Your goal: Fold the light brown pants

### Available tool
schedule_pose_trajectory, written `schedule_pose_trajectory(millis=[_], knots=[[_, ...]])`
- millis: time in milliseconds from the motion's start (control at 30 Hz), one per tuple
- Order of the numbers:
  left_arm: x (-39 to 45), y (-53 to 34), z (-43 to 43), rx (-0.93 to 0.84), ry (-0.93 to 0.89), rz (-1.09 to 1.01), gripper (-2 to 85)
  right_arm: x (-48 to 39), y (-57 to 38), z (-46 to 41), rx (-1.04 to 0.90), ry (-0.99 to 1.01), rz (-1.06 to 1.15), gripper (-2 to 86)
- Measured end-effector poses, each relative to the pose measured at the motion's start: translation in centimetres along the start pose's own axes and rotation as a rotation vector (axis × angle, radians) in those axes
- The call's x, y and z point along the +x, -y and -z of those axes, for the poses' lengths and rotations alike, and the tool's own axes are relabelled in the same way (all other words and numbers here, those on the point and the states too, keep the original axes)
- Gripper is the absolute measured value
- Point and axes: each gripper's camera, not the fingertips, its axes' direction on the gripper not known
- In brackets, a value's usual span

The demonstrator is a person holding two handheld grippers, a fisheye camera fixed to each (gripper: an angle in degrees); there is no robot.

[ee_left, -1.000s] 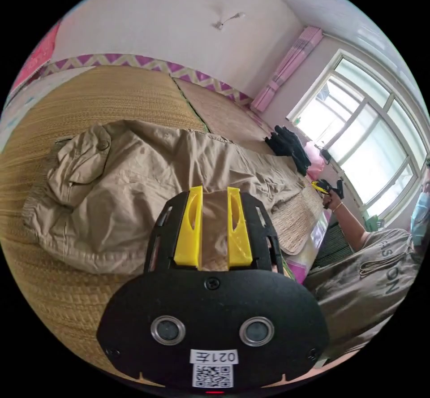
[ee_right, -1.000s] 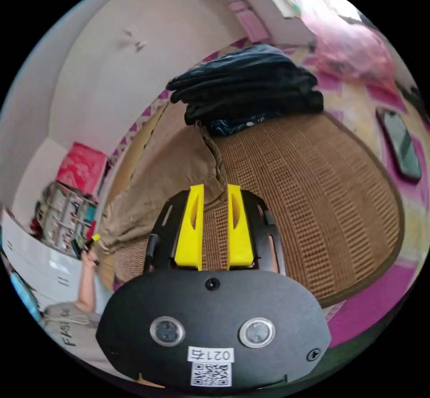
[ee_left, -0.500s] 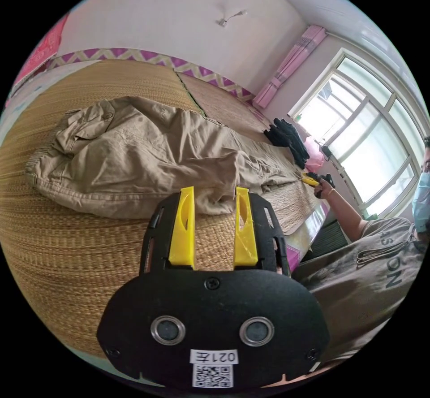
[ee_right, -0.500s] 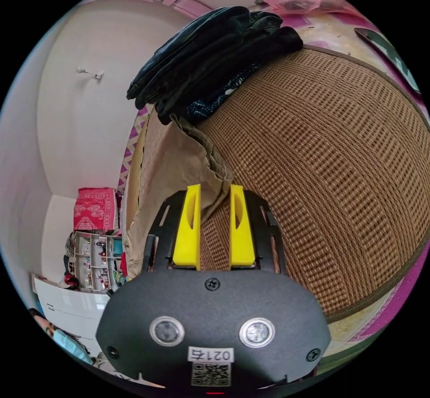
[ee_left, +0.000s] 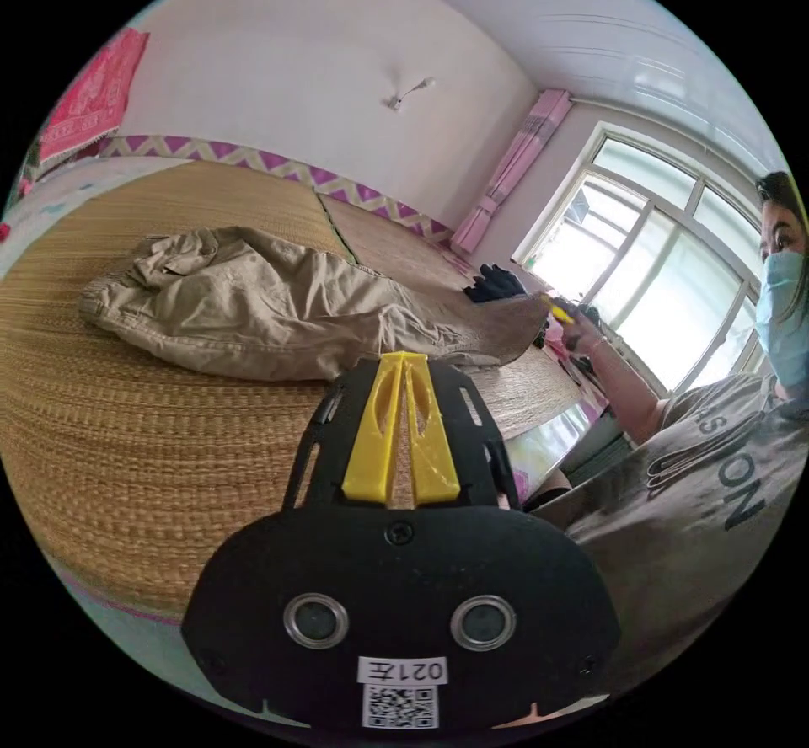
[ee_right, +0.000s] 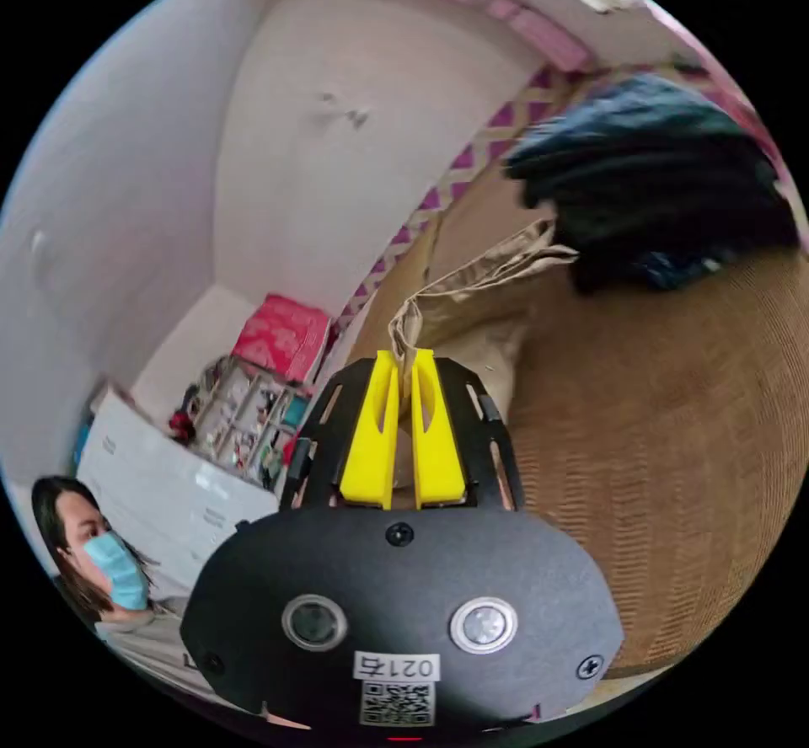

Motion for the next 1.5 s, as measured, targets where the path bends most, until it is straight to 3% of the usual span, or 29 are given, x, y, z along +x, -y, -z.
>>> schedule_pose_trajectory(millis=[200,333,433,600,767,833,900,1000,1267,1367,1500], knots=[[-3.2,0.6,4.7,0.012,-0.006,0.020,-0.9,-24.2,-3.6,-24.2,-0.268,-0.158,0.470,1.0],[-5.3,0.8,5.9,-0.002,-0.033,0.044,-0.9,-30.9,-11.5,-40.1,-0.462,-0.312,0.671,0.8],[-6.6,0.9,7.0,-0.023,-0.030,0.052,-0.9,-30.8,-16.5,-49.8,-0.653,-0.455,0.670,0.8],[-9.3,1.4,11.4,-0.010,0.016,0.048,-0.9,-37.3,-15.8,-48.7,-0.484,-0.434,0.686,1.1],[-14.6,3.5,14.7,0.056,-0.007,0.112,-0.8,-38.8,-18.9,-54.2,-0.518,-0.515,0.758,2.4],[-16.0,4.2,15.7,0.077,-0.006,0.123,-0.6,-39.9,-17.9,-53.0,-0.524,-0.468,0.737,3.8],[-17.4,4.6,17.1,0.101,0.002,0.139,0.0,-41.1,-15.1,-49.1,-0.517,-0.258,0.672,6.1],[-20.3,4.9,19.7,0.161,0.032,0.204,3.8,-41.1,-12.1,-46.1,-0.479,-0.204,0.622,6.5],[-30.8,4.0,23.0,0.299,0.103,0.576,7.6,-39.7,-14.9,-52.6,-0.611,-0.350,0.736,-0.4],[-34.6,3.7,23.6,0.327,0.118,0.694,11.0,-38.3,-12.9,-49.9,-0.658,-0.247,0.676,-0.6],[-39.6,3.9,23.3,0.377,0.017,0.845,12.9,-34.8,-11.0,-40.2,-0.530,-0.135,0.578,-0.6]])
